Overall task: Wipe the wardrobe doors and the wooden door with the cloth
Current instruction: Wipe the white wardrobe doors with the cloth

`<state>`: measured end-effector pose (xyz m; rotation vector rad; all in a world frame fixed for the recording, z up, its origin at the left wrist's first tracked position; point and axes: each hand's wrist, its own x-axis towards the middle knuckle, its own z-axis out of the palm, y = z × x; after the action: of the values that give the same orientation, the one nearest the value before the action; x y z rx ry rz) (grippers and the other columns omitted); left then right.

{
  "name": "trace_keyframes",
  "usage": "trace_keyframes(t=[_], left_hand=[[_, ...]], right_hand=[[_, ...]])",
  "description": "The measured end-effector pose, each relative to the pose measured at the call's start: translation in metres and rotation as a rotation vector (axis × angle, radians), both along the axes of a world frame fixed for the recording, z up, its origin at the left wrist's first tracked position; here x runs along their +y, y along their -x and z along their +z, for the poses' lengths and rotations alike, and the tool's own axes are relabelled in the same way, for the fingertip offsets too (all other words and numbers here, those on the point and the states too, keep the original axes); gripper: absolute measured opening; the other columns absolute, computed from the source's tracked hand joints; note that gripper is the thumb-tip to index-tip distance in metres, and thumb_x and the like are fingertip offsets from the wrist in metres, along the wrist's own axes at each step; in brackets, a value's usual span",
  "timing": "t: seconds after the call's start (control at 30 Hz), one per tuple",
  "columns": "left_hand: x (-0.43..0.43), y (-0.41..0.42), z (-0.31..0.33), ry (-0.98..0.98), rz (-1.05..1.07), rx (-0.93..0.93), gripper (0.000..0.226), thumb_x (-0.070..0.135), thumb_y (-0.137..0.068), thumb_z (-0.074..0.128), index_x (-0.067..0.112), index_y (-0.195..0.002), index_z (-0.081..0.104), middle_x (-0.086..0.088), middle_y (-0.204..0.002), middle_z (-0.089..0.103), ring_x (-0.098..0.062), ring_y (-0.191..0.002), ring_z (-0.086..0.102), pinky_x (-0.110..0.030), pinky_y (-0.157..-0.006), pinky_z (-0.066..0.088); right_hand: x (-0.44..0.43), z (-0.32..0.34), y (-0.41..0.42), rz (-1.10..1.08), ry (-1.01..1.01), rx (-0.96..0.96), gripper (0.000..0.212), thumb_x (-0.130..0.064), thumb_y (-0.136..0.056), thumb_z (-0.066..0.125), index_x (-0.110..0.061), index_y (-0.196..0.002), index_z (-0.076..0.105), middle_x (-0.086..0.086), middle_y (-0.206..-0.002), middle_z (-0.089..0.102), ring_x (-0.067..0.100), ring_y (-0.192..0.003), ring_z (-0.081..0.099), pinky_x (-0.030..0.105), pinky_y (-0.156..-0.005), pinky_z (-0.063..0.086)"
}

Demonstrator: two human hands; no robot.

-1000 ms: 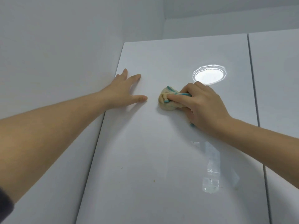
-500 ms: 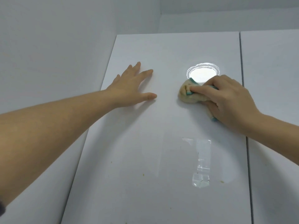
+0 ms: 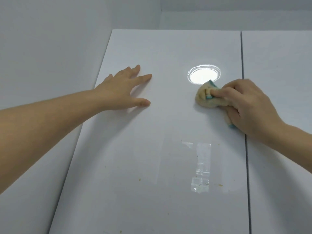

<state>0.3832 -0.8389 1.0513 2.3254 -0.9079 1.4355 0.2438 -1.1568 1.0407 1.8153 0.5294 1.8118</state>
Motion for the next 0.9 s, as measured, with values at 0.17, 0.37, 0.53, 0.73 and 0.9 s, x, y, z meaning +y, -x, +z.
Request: trace_keyframes(t=[0.17,0.37,0.53,0.73,0.9], left_hand=[[0.002,-0.007,-0.002,-0.005,-0.015,-0.020,0.085,0.070,-0.081,0.051,0.051,-0.151,0.007,0.013,-0.163,-0.008,-0.010,-0.150,-0.008,-0.049,-0.121,0.008],[0.002,-0.009,-0.003,0.001,-0.059,-0.011,0.089,0.074,-0.074,0.050,0.051,-0.150,0.009,0.012,-0.163,-0.008,-0.011,-0.149,-0.011,-0.048,-0.121,0.003],[0.000,-0.010,0.001,0.032,-0.050,-0.001,0.089,0.072,-0.073,0.056,0.053,-0.148,0.013,0.000,-0.163,-0.009,-0.023,-0.149,-0.017,-0.053,-0.120,0.001],[0.001,-0.007,0.004,0.015,-0.044,0.030,0.090,0.077,-0.068,0.050,0.054,-0.148,0.014,-0.002,-0.163,-0.010,-0.029,-0.149,-0.017,-0.055,-0.119,0.002],[0.007,-0.006,0.008,0.020,-0.076,0.025,0.078,0.065,-0.081,0.057,0.054,-0.147,0.017,0.002,-0.163,-0.010,-0.023,-0.149,-0.015,-0.050,-0.121,0.004]], right_hand=[[-0.001,-0.066,0.002,0.028,0.149,0.104,0.033,-0.022,-0.101,0.039,-0.012,-0.110,0.069,0.013,-0.094,0.063,0.035,-0.074,0.056,0.040,-0.062,0.046],[0.010,-0.064,0.002,-0.058,0.229,0.148,0.030,-0.017,-0.097,0.040,-0.025,-0.120,0.057,0.009,-0.099,0.063,0.032,-0.076,0.055,0.039,-0.061,0.045],[0.032,-0.034,-0.021,0.043,0.026,0.055,0.042,-0.005,-0.085,0.057,-0.018,-0.124,0.066,0.013,-0.099,0.060,0.033,-0.078,0.053,0.043,-0.064,0.047],[0.049,-0.073,-0.035,0.010,0.316,0.155,0.037,-0.004,-0.086,0.063,-0.020,-0.119,0.069,0.011,-0.096,0.063,0.029,-0.072,0.051,0.035,-0.059,0.039],[0.068,-0.032,-0.049,0.079,0.061,0.020,0.046,0.002,-0.078,0.061,-0.017,-0.119,0.070,0.014,-0.094,0.060,0.032,-0.072,0.052,0.040,-0.058,0.045]])
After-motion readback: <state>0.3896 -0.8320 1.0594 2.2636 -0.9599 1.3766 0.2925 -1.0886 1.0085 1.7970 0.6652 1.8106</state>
